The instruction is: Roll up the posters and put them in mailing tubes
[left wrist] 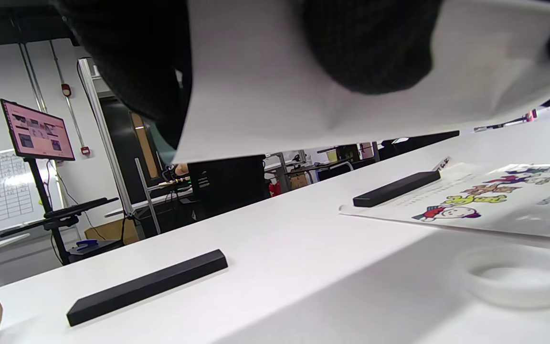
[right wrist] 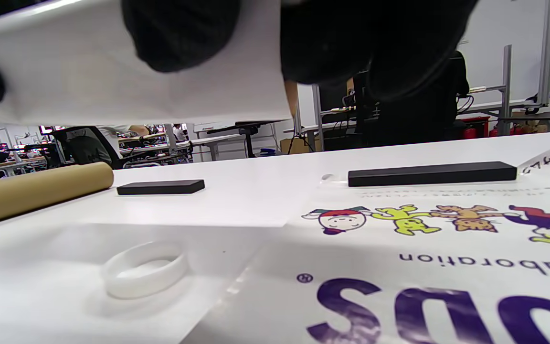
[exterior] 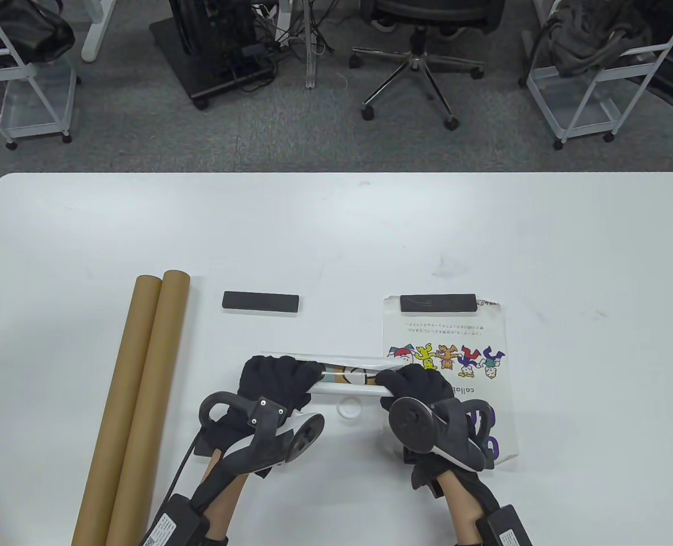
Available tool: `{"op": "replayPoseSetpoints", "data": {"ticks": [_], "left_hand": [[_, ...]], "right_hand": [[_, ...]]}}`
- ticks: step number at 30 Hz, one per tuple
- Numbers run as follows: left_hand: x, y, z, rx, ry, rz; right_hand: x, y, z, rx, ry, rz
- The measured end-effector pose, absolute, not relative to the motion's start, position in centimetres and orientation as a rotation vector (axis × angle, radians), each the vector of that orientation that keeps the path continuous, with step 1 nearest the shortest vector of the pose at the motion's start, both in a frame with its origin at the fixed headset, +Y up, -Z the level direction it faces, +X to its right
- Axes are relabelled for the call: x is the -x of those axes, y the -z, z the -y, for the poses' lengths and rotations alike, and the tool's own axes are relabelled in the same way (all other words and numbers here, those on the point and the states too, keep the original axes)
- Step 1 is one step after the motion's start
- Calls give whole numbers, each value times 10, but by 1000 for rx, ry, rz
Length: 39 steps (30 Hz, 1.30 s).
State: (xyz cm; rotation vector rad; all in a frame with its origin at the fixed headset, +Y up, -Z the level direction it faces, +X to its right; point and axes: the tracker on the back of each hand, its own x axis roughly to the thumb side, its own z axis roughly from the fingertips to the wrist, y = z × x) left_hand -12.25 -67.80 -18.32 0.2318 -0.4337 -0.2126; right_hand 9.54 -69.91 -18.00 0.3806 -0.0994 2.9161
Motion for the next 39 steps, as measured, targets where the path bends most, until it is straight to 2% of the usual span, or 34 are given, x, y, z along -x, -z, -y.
{"op": "replayPoseSetpoints", "data": {"ticks": [5,14,22,29,39], "left_hand": [[122,183,676,-271,189,435],[126,184,677,-268,192,415],[127,185,679,-267,176,410],[121,182,679,-272,240,419],[125,185,679,-266,171,413]], "right_hand": [[-96,180,696,-352,-2910,160],[-94,180,698,-385,-2922,80],[-99,180,695,-337,-2869,214],[-97,179,694,-334,-2832,255],[-97,180,696,-365,-2753,224]]}}
